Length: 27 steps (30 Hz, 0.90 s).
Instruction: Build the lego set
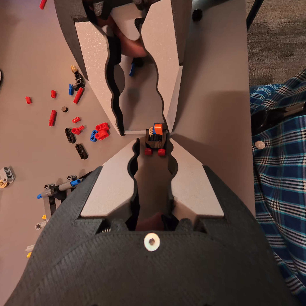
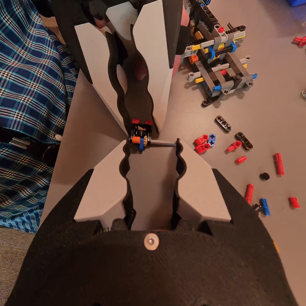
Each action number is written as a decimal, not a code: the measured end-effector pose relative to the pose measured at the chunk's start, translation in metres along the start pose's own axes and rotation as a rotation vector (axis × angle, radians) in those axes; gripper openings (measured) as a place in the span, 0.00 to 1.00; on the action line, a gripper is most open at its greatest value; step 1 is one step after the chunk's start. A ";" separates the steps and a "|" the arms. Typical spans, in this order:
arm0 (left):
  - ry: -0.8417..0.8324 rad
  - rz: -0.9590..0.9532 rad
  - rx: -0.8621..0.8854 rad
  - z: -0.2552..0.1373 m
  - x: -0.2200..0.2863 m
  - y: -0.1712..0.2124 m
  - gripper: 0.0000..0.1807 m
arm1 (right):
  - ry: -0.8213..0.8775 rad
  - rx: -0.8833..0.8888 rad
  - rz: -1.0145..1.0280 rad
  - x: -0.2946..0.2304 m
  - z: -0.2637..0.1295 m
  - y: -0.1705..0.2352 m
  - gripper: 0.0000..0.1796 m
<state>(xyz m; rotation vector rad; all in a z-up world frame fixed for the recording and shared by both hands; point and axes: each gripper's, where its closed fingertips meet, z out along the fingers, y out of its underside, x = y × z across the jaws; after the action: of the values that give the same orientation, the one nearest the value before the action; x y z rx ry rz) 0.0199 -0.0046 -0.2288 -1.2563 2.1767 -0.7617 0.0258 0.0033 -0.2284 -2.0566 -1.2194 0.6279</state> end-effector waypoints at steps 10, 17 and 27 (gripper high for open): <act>-0.007 -0.017 0.009 -0.004 0.000 0.002 0.22 | 0.008 0.016 -0.002 -0.004 -0.006 0.000 0.39; -0.031 -0.015 0.013 -0.006 0.001 0.002 0.28 | 0.086 0.159 -0.028 0.001 -0.052 -0.020 0.40; -0.079 -0.058 0.024 -0.004 -0.004 0.002 0.37 | 0.393 0.382 -0.021 0.121 -0.146 -0.044 0.37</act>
<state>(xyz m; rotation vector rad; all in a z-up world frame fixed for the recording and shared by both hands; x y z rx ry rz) 0.0179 0.0005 -0.2263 -1.3207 2.0698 -0.7461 0.1547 0.0837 -0.1065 -1.7369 -0.8207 0.3848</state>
